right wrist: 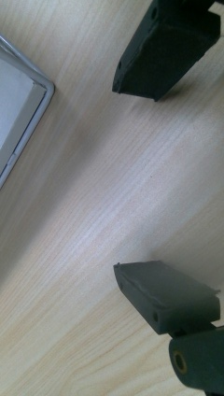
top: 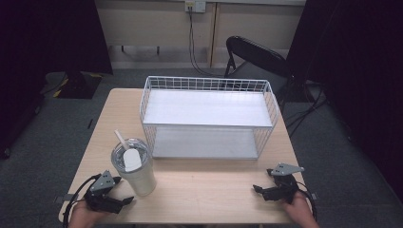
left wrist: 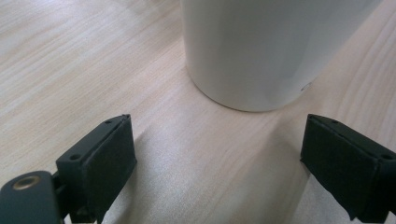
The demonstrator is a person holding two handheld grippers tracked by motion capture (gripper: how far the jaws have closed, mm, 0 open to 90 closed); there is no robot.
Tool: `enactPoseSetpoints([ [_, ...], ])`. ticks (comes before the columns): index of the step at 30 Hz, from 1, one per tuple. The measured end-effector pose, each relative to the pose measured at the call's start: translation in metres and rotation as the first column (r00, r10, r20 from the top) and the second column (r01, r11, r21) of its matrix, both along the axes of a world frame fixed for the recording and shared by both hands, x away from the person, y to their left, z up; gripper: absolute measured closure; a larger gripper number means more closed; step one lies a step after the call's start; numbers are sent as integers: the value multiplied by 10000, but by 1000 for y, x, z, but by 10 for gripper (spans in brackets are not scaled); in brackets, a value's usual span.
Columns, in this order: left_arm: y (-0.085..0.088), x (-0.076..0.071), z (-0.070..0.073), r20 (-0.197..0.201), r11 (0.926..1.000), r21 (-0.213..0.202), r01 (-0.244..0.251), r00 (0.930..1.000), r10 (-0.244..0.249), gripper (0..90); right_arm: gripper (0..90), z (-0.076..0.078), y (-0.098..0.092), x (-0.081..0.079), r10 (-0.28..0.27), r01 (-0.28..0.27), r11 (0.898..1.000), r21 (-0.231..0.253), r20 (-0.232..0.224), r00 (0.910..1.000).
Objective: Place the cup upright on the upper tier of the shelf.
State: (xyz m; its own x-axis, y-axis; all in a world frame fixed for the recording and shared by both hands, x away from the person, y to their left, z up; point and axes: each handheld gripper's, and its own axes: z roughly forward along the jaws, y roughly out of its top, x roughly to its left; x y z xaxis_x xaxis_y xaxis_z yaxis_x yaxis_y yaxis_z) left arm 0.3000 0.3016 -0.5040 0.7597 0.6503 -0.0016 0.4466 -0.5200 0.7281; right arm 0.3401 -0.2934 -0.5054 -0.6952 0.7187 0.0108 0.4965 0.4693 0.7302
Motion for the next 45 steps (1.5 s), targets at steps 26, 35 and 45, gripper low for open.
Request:
enactPoseSetpoints([
  [26,-1,-13,35,1200,9664,-2530,459,9927,-158,162,106,0,0,0,-1,1,10000,0,-1,10000],
  [35,-5,-11,42,1256,9587,-2812,417,9921,-63,162,106,0,0,0,2,-2,10000,-6,4,10000],
  [45,-8,-10,50,1585,9528,-3016,358,9873,131,159,106,0,0,0,2,-2,10000,-13,6,10000],
])
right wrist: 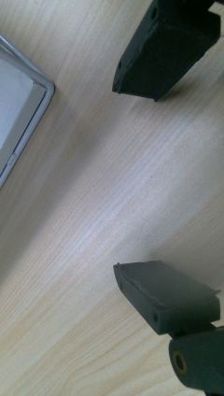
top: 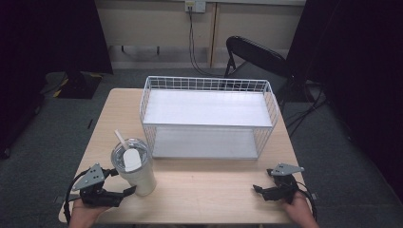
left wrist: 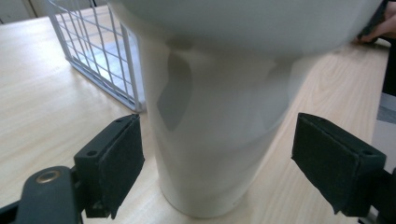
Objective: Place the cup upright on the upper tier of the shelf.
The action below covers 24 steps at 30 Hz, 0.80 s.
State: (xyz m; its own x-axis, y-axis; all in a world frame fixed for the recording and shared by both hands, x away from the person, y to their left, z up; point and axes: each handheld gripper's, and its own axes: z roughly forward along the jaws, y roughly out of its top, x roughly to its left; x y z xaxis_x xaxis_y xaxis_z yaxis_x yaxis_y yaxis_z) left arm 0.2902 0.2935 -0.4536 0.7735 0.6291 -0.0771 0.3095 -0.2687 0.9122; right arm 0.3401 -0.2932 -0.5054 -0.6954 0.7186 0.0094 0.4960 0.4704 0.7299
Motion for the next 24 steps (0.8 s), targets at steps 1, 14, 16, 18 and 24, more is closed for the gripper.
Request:
enactPoseSetpoints([
  [1,0,0,1,90,10000,48,20,10000,-20,157,106,0,0,0,2,-2,10000,1,-1,10000],
  [14,-4,3,3,234,9996,-264,46,9997,-40,152,106,0,0,0,1,-1,10000,-1,0,10000],
  [16,-6,4,3,275,9997,-245,90,9996,-83,152,106,0,0,0,-1,1,10000,-1,5,10000],
  [18,-9,5,2,271,9997,-225,72,9996,-66,145,106,0,0,0,2,-2,10000,-1,1,10000],
  [24,-12,8,1,348,9994,-353,30,9994,-18,118,106,0,0,0,3,-3,10000,1,6,10000],
])
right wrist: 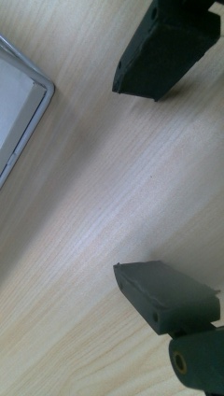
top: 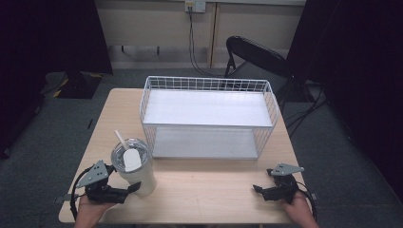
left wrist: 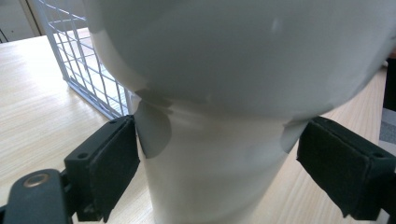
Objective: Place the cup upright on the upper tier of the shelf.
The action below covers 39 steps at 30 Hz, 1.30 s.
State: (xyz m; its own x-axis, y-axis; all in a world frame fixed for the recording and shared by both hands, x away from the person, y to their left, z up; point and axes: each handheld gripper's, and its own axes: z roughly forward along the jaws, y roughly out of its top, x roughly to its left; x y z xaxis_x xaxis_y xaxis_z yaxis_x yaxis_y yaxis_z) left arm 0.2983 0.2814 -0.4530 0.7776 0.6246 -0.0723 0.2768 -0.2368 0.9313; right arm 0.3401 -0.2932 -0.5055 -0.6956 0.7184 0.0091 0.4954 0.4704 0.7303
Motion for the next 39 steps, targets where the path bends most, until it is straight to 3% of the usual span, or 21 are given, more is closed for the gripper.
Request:
enactPoseSetpoints([
  [9,-7,4,-4,-35,9994,-311,-146,9999,145,87,106,0,0,0,-3,3,10000,-1,-4,10000],
  [11,-9,5,-5,117,9992,-348,-190,9997,194,77,106,0,0,0,-3,3,10000,-1,-2,10000],
  [29,-18,11,-10,399,9989,-311,-347,9986,360,70,106,0,0,0,-15,15,10000,-4,2,10000],
  [31,-19,11,-12,241,9974,-636,-339,9991,355,67,106,0,0,0,-14,14,10000,-2,1,10000],
  [32,-18,12,-11,394,9986,-441,-301,9987,318,64,106,0,0,0,-20,20,10000,-3,0,10000],
  [35,-20,11,-12,479,9971,-651,-382,9980,414,64,106,0,0,0,-29,29,10000,6,3,10000],
  [39,-22,10,-12,914,9981,-428,-454,9946,492,80,107,0,0,0,-36,36,10000,-4,9,10000],
])
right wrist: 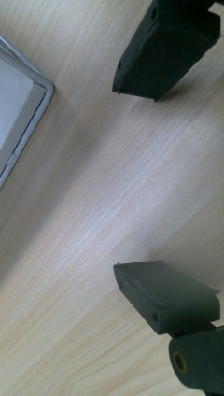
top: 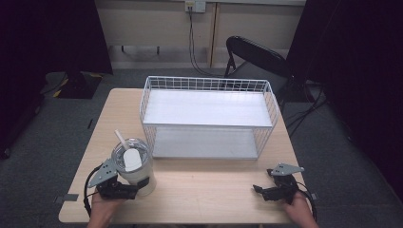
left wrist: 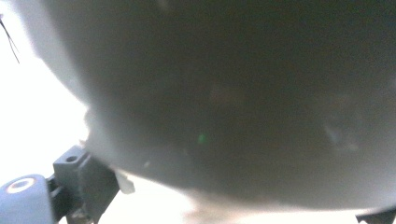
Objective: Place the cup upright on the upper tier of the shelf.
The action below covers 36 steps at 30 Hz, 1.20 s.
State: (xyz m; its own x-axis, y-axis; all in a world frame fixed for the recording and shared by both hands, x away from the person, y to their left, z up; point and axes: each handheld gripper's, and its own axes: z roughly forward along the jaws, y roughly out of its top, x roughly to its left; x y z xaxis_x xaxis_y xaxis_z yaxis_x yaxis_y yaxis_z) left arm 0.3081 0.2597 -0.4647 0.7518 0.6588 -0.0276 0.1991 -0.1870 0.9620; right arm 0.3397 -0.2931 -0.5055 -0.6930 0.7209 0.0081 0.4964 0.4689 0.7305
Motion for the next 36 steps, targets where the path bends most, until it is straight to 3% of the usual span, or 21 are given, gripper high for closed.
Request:
enactPoseSetpoints([
  [1,0,-1,1,145,9999,155,-26,9999,24,84,106,0,0,0,-1,1,10000,1,0,10000],
  [7,-2,-2,-4,525,9996,-226,-145,9985,157,94,106,0,0,0,-8,8,10000,3,-5,10000],
  [11,-3,-3,-4,612,9995,-246,-203,9979,218,96,106,0,0,0,-11,11,10000,3,-6,10000],
  [19,-6,-5,-2,573,9992,-107,-374,9976,380,98,106,0,0,0,-7,7,10000,11,-6,10000],
  [25,-7,-5,-3,275,9981,-504,-347,9990,361,99,106,0,0,0,-9,9,10000,12,-6,10000],
  [29,-7,-5,-1,133,9975,-535,-452,9989,460,99,106,0,0,0,-11,11,10000,5,-9,10000],
  [36,-5,-6,8,211,9966,-623,-539,9982,553,99,106,0,0,0,-8,8,10000,13,-6,10000],
])
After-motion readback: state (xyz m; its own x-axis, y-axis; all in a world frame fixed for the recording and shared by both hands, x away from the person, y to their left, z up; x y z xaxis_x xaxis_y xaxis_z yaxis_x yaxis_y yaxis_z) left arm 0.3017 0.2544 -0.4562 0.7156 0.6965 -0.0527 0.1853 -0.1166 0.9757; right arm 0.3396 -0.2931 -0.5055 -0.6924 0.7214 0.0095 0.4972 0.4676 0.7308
